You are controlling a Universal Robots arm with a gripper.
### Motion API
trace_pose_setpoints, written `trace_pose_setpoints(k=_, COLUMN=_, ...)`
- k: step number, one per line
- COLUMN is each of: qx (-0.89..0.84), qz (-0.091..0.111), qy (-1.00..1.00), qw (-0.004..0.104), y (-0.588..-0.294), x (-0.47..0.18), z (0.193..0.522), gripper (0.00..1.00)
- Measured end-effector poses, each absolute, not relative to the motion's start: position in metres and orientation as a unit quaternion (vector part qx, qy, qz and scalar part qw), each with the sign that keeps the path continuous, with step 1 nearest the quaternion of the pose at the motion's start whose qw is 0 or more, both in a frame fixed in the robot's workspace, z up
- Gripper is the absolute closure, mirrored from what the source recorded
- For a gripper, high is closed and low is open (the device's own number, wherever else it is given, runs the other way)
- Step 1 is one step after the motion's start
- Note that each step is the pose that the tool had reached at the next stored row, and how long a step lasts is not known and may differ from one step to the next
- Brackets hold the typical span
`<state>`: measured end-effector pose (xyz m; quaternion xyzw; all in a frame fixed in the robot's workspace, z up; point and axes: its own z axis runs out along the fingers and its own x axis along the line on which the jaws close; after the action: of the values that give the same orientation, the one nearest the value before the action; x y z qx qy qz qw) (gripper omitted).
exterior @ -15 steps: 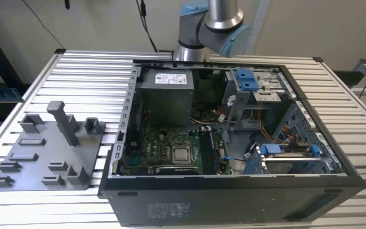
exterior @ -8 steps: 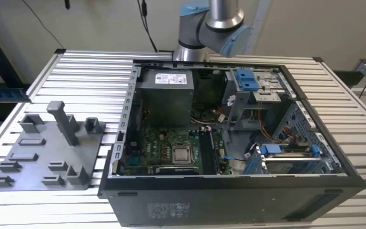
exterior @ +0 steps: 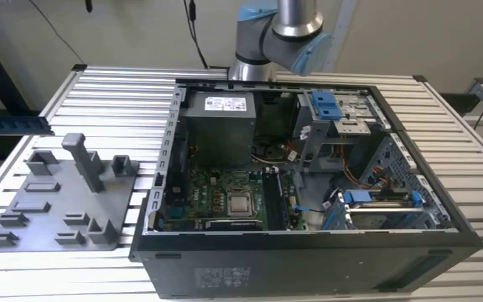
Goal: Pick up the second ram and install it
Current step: 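Pick up the second ram and move it above second insertion slot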
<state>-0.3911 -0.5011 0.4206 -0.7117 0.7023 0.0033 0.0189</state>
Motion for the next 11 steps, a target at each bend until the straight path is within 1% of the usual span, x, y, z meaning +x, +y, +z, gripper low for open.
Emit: trace_pose_setpoints(k=11, qx=-0.712, qz=0.003, qy=0.702, qw=0.019, y=-0.501, x=-0.367, z=0.421, gripper=0.86)
